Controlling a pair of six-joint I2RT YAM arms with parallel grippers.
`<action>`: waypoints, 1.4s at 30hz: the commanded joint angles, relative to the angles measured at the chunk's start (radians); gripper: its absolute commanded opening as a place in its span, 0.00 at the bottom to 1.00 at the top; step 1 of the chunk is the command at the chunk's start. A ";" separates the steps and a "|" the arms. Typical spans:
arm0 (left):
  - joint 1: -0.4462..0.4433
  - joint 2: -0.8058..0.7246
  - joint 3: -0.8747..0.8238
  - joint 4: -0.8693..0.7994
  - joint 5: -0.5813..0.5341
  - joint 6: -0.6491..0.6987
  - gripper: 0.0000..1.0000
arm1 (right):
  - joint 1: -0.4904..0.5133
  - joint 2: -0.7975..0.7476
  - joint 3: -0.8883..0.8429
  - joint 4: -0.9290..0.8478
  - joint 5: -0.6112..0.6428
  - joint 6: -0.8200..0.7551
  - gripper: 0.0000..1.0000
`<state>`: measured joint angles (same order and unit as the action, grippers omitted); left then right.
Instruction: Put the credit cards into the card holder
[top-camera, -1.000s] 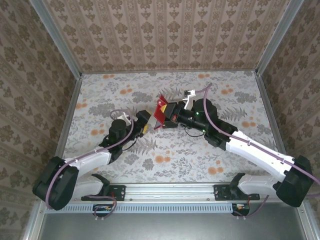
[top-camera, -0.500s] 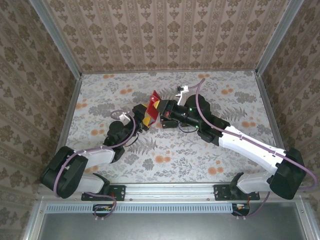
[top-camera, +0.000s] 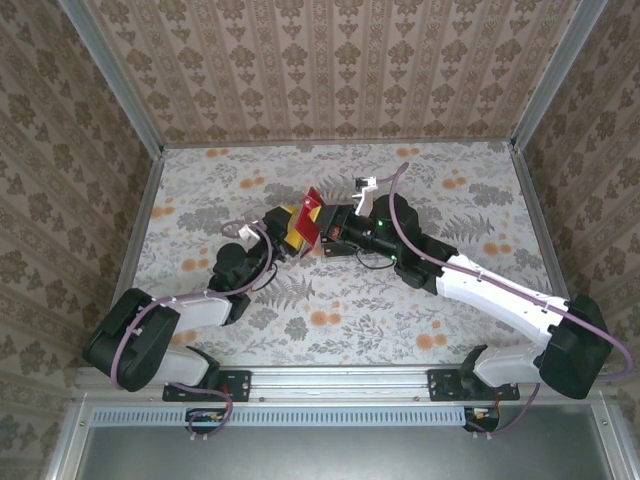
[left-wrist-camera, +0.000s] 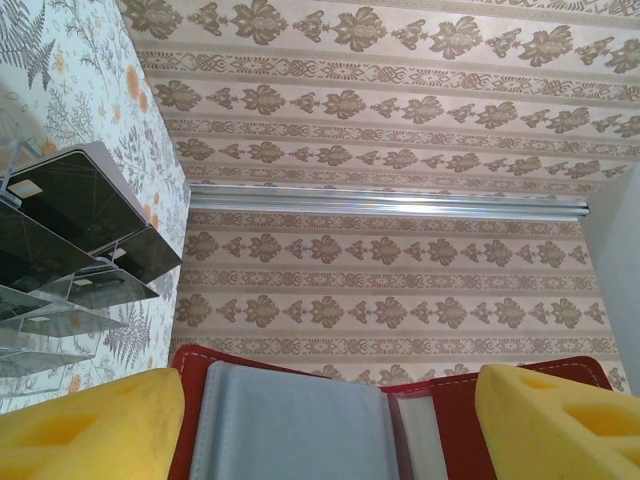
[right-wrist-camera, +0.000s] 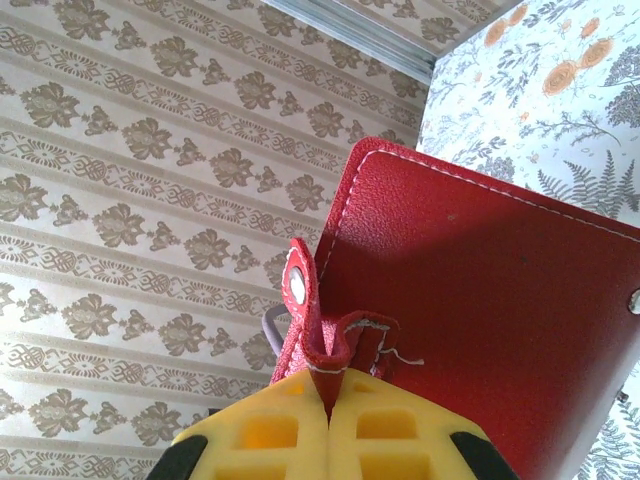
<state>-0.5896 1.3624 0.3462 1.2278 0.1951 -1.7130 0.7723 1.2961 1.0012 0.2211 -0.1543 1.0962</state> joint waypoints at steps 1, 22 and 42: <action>-0.009 0.008 -0.024 0.049 -0.008 0.017 0.81 | -0.006 -0.017 0.039 0.022 -0.002 -0.004 0.00; -0.010 -0.020 -0.015 0.069 -0.020 -0.026 0.83 | -0.001 0.060 0.075 0.088 -0.019 0.011 0.00; -0.007 -0.086 -0.015 0.065 -0.046 -0.008 0.19 | -0.011 0.025 -0.021 0.118 -0.008 0.019 0.00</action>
<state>-0.5949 1.2980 0.3031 1.2465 0.1566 -1.7355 0.7689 1.3548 1.0019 0.2928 -0.1650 1.1038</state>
